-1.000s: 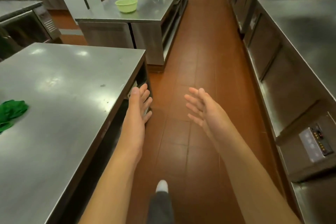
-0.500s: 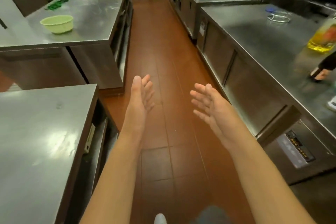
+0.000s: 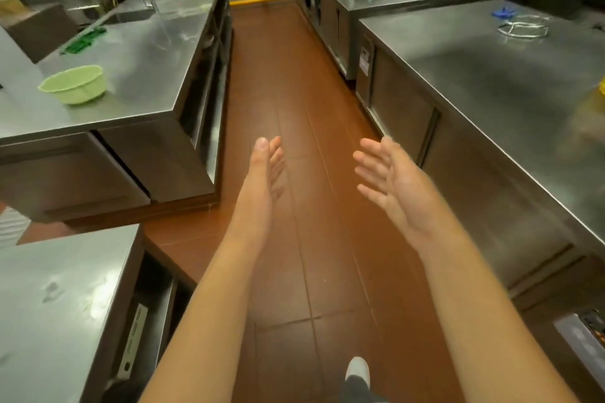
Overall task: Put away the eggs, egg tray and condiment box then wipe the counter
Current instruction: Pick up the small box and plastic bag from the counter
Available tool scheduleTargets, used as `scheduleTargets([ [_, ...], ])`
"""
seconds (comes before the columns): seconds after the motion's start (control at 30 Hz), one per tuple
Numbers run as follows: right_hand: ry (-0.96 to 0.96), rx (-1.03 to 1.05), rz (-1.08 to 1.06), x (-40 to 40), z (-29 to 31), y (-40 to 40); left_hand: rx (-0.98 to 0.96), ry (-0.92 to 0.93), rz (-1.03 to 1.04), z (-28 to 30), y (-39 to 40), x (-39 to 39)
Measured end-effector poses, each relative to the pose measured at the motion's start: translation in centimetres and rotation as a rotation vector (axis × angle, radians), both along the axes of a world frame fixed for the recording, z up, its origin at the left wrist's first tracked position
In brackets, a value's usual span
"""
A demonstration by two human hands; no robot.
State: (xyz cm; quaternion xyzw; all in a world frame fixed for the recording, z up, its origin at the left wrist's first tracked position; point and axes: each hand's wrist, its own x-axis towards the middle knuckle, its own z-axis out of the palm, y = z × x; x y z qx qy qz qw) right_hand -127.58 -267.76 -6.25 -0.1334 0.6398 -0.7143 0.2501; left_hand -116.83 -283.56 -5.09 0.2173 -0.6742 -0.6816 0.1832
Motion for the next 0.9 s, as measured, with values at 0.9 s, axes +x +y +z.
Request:
scheduleTargets([
  [0.9, 0.058, 0.106, -0.098, -41.0, 1.1, -26.2, 0.072, 0.112, -0.044, -1.9, -27.5, -45.9],
])
